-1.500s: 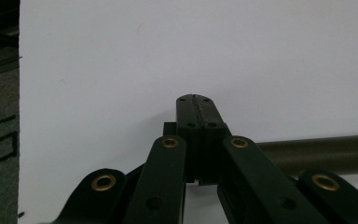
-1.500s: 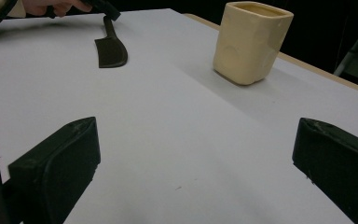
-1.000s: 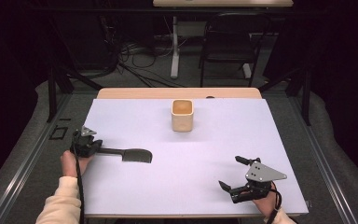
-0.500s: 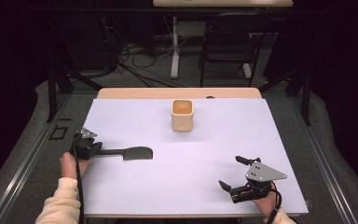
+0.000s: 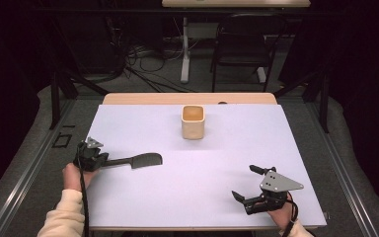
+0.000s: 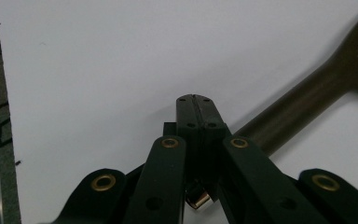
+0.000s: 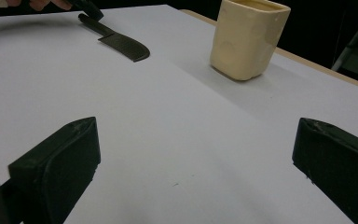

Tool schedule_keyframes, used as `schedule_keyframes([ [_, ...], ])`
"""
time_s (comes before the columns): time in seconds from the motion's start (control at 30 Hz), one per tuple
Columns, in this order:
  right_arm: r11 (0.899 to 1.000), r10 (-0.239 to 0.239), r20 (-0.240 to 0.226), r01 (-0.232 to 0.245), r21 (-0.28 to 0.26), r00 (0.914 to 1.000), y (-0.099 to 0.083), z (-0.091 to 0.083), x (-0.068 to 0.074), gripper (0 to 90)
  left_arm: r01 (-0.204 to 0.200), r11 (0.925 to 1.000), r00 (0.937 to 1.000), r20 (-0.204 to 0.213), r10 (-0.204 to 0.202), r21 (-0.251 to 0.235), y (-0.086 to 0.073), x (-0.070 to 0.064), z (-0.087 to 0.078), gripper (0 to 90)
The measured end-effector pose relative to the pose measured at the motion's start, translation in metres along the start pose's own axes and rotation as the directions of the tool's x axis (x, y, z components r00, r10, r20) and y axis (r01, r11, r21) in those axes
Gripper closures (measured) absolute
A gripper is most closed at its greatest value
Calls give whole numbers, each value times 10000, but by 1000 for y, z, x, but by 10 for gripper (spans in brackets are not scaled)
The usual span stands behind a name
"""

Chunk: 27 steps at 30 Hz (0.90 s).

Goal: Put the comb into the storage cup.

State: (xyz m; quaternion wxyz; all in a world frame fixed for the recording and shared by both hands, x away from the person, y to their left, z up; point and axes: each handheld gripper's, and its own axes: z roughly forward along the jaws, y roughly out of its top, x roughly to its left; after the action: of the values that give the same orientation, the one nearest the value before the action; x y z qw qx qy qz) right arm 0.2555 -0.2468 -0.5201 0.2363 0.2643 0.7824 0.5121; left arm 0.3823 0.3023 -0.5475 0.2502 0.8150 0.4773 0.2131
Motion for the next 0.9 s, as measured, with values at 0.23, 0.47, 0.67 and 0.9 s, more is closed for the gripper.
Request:
schedule_keyframes([
  [0.23,10000,29,-12,-29,3,10000,0,0,0,5,-126,9998,9999,104,124,179,0,-5,0,900],
  [0.47,10000,3,8,-3,-4,10000,0,1,-1,6,-87,9996,9997,229,81,270,-1,-7,-2,900],
  [0.67,10000,0,-28,0,67,10000,0,2,1,6,-65,9995,9997,251,57,317,-1,-8,-3,900],
  [0.9,10000,-19,-61,19,23,10000,-1,2,0,6,-27,9988,9991,421,6,499,-2,-11,-5,900],
])
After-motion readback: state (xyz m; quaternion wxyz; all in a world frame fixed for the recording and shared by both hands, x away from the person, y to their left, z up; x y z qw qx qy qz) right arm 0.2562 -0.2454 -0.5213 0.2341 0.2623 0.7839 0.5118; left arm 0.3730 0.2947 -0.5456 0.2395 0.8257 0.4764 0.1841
